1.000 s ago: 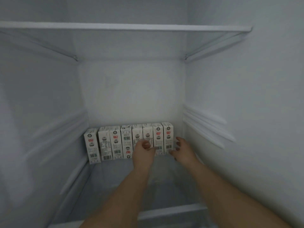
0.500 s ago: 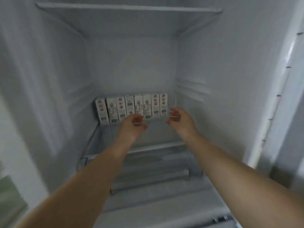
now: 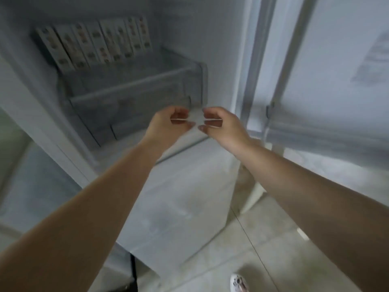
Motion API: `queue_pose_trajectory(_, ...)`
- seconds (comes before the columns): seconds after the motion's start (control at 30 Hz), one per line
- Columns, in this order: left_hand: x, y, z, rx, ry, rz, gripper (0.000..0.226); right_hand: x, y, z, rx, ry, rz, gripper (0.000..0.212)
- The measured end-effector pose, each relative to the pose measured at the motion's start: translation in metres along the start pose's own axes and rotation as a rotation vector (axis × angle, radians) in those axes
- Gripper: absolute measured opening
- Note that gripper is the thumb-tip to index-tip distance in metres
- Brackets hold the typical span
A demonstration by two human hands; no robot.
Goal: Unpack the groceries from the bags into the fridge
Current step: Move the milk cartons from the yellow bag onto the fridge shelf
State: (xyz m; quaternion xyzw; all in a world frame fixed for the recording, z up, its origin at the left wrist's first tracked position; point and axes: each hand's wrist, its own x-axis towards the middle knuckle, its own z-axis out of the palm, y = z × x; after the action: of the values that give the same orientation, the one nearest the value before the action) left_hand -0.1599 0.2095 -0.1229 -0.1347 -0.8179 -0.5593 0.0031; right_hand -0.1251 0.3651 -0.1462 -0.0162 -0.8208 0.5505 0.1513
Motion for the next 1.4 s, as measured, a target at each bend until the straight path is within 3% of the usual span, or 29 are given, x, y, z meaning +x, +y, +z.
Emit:
queue_pose_trajectory(0.43, -0.124, -0.053, 0.180, -0.026, -0.455, -0.182, 0.021, -0.218, 0.147, -0.112, -0.007, 0.167, 0.483, 0.049)
queue_pose_trajectory(0.83, -0.243, -0.005, 0.440, 0.049, -0.804, -0.214, 0.027, -0.409, 0.259, -0.333, -0.064, 0.397, 0.761, 0.045)
queue_pose_trajectory(1.07, -0.264, 0.032, 0.563, 0.051, -0.919, -0.213, 0.027, -0.441, 0.299, -0.436, -0.091, 0.467, 0.832, 0.047)
queue_pose_trajectory(1.4, -0.192, 0.072, 0.751, 0.030, -1.035, -0.212, 0.027, -0.394, 0.370, -0.585, -0.101, 0.586, 0.899, 0.048)
